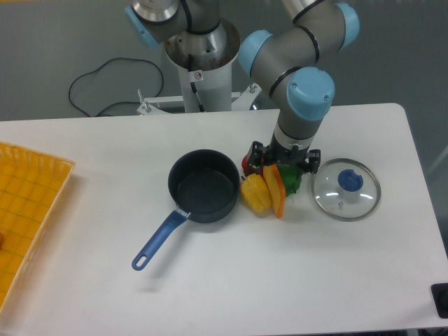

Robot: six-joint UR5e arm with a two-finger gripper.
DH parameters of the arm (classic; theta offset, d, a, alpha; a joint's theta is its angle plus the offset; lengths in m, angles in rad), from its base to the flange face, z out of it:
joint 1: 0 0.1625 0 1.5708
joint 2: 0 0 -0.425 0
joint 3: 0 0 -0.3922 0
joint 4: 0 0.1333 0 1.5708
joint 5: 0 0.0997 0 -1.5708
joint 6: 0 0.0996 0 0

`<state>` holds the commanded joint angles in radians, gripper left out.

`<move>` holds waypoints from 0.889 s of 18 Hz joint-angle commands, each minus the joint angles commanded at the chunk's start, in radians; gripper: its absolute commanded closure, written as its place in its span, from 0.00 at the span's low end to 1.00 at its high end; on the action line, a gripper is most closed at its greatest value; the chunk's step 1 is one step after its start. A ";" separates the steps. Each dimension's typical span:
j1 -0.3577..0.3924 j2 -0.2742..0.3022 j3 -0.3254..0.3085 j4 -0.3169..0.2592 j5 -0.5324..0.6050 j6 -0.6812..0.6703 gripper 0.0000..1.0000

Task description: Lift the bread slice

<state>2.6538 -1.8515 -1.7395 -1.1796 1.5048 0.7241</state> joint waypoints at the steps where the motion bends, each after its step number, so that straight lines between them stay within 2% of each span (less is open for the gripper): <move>1: 0.000 -0.003 -0.002 0.000 0.003 0.000 0.03; 4: 0.000 -0.005 -0.003 -0.002 0.008 0.003 0.05; 6: -0.002 -0.006 -0.003 -0.002 0.011 0.003 0.15; 9: -0.002 -0.009 -0.002 -0.003 0.011 0.000 0.46; 11: -0.002 -0.011 0.003 -0.005 0.012 0.000 0.58; 12: -0.002 -0.011 0.003 -0.006 0.012 0.000 0.61; 14: -0.002 -0.011 0.003 -0.014 0.012 0.000 0.81; 16: -0.002 -0.011 0.005 -0.018 0.012 0.000 0.91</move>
<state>2.6523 -1.8623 -1.7349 -1.1980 1.5171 0.7240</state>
